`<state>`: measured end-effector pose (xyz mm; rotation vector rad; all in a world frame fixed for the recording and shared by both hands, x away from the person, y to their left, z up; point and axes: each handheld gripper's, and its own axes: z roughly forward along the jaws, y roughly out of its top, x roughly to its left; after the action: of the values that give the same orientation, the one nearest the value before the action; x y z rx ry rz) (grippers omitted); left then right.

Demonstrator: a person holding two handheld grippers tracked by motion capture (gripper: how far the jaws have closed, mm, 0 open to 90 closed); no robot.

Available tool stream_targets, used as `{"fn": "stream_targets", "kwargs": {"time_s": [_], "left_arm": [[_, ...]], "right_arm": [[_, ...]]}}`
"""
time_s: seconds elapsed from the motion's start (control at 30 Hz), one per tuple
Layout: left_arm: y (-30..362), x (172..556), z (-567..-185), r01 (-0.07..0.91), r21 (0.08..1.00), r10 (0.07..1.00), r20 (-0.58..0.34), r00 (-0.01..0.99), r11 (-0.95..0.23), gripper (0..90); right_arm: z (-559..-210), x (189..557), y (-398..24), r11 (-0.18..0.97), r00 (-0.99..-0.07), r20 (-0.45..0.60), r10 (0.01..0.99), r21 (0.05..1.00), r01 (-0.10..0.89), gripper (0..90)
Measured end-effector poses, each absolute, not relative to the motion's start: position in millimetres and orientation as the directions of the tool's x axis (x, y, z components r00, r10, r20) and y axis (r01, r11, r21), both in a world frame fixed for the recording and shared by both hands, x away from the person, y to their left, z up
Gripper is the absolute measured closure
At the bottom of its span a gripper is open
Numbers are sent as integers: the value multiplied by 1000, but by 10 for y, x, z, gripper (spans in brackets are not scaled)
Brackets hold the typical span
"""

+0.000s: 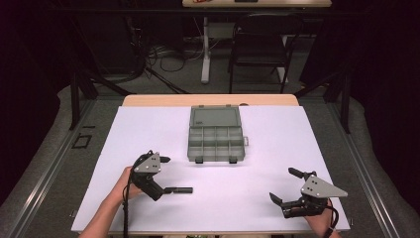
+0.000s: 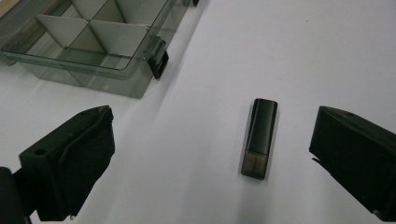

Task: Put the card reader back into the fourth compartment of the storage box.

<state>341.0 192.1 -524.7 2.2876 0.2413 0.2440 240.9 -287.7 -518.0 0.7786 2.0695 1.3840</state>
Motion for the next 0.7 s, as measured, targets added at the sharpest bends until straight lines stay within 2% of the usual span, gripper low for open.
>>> {"fn": "stream_targets", "kwargs": {"time_s": [0.27, 0.57, 0.7], "left_arm": [[1900, 3416, -5288, 95, 740, 243, 95, 965, -666, 3], [1829, 3394, -5364, 65, 714, 181, 88, 980, -697, 3], [1807, 3389, -5393, 53, 707, 150, 75, 986, -705, 88]], "right_arm": [[-5182, 2409, -2868, 310, -699, -106, 708, 935, 172, 0], [-5183, 2408, -2870, 315, -703, -108, 703, 933, 172, 0], [-5186, 2412, -2869, 314, -702, -107, 704, 933, 173, 0]]}}
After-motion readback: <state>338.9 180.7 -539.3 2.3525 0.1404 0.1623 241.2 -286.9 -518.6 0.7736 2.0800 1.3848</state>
